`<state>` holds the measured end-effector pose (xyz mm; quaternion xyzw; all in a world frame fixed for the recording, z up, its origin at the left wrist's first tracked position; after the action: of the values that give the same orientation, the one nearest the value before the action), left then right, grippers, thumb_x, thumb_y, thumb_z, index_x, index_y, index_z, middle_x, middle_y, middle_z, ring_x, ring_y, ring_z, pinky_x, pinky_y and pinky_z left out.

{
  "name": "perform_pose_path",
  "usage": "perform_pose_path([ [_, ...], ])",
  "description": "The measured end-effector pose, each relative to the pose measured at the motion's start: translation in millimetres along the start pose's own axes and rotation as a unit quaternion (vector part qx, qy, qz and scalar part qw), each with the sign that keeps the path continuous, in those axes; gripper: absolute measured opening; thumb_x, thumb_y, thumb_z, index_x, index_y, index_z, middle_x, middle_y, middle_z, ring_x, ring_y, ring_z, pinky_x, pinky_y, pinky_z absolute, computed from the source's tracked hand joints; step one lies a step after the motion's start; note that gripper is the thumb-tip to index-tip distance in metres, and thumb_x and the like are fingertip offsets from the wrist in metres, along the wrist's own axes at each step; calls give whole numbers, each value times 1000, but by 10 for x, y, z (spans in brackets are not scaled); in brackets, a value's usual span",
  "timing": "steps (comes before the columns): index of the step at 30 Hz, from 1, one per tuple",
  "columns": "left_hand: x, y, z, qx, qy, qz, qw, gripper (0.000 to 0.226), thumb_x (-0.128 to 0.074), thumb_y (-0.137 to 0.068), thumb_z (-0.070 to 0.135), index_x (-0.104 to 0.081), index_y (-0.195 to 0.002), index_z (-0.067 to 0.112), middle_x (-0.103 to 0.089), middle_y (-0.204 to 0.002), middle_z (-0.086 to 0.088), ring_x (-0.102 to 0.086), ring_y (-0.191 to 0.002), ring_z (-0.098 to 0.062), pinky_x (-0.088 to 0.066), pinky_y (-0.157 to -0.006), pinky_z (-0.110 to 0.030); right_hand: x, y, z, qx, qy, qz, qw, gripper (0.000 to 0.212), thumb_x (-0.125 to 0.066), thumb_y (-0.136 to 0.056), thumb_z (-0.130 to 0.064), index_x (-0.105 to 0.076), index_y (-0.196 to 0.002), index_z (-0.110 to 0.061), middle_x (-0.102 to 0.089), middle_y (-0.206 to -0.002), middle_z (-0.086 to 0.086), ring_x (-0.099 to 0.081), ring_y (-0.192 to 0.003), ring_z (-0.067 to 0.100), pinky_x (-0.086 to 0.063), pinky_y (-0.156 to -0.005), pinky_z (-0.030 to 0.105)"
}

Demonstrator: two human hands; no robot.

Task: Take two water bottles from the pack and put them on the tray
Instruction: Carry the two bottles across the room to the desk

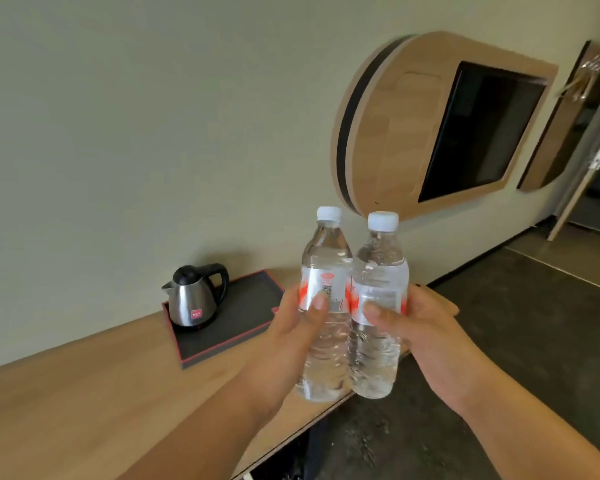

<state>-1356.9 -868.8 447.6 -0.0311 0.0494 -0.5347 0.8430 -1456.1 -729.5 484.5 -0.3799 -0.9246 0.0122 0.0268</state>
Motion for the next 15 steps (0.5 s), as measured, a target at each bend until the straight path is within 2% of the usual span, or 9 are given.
perform_pose_path([
  [2, 130, -326, -34, -2, -21, -13, 1000, 45, -55, -101, 60, -49, -144, 49, -62, -143, 24, -56, -137, 0, -45, -113, -34, 79, -350, 34, -7, 37, -23, 999, 45, -77, -84, -19, -70, -128, -19, -79, -122, -1, -73, -116, 16, -50, -109, 43],
  [5, 332, -725, -99, 8, -44, -17, 999, 50, -70, -97, 44, -52, -141, 32, -69, -136, 10, -65, -129, -8, -52, -107, -36, 168, -850, 141, -10, 64, -52, 997, 48, -83, -81, -14, -71, -126, -23, -79, -121, -1, -72, -117, 18, -52, -107, 45],
  [7, 463, -979, -209, 15, -80, -15, 997, 58, -82, -90, 36, -53, -140, 31, -70, -135, 7, -67, -129, -14, -53, -109, -42, 181, -1197, 279, -23, 80, -87, 993, 53, -86, -81, -10, -68, -129, -25, -77, -123, 0, -71, -119, 20, -51, -107, 50],
  [10, 649, -1258, -436, 35, -115, 7, 993, 65, -86, -87, 15, -54, -142, 28, -72, -136, 4, -69, -127, -15, -55, -108, -41, 149, -1721, 537, -31, 110, -150, 982, 60, -90, -77, -16, -66, -130, -29, -76, -126, -1, -70, -121, 20, -50, -108, 54],
  [15, 922, -1480, -780, 83, -250, 119, 957, 60, -92, -80, 18, -63, -129, 34, -78, -116, 16, -74, -106, 0, -59, -99, -29, 28, -2375, 1038, -51, 128, -239, 961, 61, -91, -77, -8, -64, -127, -30, -78, -121, -2, -71, -118, 17, -50, -109, 52],
])
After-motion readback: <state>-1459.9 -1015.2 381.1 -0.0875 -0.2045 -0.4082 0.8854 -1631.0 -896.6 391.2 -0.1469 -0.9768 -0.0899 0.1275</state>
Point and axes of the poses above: each hand's wrist, its own y-axis away from the middle knuckle, its own x-axis out of the back of the hand, z = x × y, the point moved 7 cm from there along -y, towards the middle knuckle
